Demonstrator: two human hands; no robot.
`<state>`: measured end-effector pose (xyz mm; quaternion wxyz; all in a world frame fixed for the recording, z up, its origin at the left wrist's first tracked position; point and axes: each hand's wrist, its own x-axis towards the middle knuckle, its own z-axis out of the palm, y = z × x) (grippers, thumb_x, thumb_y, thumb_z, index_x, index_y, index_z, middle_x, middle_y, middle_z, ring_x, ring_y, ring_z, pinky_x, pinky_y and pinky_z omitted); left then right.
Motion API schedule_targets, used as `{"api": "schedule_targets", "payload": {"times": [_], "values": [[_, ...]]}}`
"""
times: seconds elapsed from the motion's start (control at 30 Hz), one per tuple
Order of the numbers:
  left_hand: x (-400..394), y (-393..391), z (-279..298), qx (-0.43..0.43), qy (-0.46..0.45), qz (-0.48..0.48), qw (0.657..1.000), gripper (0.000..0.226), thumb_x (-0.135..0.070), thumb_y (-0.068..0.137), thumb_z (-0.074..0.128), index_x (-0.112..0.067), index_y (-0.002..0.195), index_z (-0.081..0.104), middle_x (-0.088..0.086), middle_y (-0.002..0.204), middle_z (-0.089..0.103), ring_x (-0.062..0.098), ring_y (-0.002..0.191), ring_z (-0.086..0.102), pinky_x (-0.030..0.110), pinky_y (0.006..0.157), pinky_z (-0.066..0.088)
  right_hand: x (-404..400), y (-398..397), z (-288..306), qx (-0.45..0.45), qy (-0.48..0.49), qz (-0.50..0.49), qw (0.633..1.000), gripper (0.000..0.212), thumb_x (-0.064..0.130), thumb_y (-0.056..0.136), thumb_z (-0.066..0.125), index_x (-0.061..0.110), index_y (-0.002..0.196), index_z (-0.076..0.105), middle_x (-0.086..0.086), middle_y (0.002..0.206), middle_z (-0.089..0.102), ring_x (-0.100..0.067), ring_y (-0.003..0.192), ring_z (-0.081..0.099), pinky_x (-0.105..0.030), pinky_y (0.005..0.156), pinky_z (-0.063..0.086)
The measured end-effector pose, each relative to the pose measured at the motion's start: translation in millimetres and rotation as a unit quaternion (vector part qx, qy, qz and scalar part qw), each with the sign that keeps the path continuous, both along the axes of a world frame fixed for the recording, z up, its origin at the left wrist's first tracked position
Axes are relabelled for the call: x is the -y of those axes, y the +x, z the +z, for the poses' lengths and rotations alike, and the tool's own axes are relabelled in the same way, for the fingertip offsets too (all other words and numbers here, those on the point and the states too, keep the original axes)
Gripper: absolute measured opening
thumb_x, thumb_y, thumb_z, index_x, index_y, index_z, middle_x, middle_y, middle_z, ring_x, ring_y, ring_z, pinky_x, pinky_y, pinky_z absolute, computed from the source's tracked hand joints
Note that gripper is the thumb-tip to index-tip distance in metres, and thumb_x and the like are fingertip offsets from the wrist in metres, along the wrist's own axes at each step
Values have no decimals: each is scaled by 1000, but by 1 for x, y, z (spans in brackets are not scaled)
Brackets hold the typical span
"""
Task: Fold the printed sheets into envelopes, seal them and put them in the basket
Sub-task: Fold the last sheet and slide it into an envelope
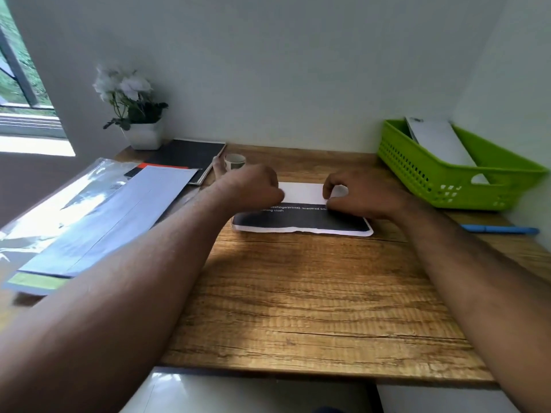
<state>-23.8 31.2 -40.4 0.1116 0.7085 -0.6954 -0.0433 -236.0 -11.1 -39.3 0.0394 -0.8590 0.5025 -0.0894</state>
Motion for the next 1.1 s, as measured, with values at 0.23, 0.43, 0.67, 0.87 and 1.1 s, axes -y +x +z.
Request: {"api": "schedule_targets", "payload": {"times": [0.23, 0.43, 0.67, 0.87, 1.1], "values": [[7, -22, -15, -83, -20, -54, 995, 28, -32, 98, 49, -16, 121, 54, 9, 128, 60, 27, 117, 54, 40, 101, 41, 1, 28, -18, 64, 34, 28, 997, 39, 38, 98, 44, 25, 134, 49, -3, 139, 52, -22, 124, 49, -31, 98, 38], [13, -24, -21, -17, 86, -62, 994, 51, -35, 104, 24, -25, 153, 15, -2, 162, 15, 18, 150, 7, 58, 118, 1, 7, 36, -26, -47, 82, 22, 995, 56, 47, 101, 21, 24, 152, 14, 4, 160, 16, -16, 147, 15, -48, 119, 14], [12, 10, -10, 57, 149, -39, 986, 54, -45, 104, 24, -32, 154, 8, -5, 164, 4, 27, 150, 5, 66, 115, 2, 14, -2, -18, -46, 91, -38, 994, 53, 39, 103, 26, 19, 151, 18, 2, 160, 14, -16, 147, 15, -34, 120, 11], [0, 24, 2, 141, 148, -14, 979, 48, -36, 104, 31, -26, 150, 27, 6, 158, 27, 35, 145, 24, 66, 112, 16, 17, -11, -11, -112, 69, -59, 990, 50, 45, 101, 27, 31, 149, 25, 10, 157, 21, -19, 144, 24, -53, 117, 10], [-2, 17, 5, 70, 90, -16, 993, 60, -30, 87, 50, -40, 144, 33, 2, 160, 25, 30, 148, 14, 60, 113, 7, 16, -22, 3, 132, 149, -27, 980, 68, 32, 74, 79, 36, 135, 49, 6, 113, 55, -14, 108, 53, -24, 77, 45]]}}
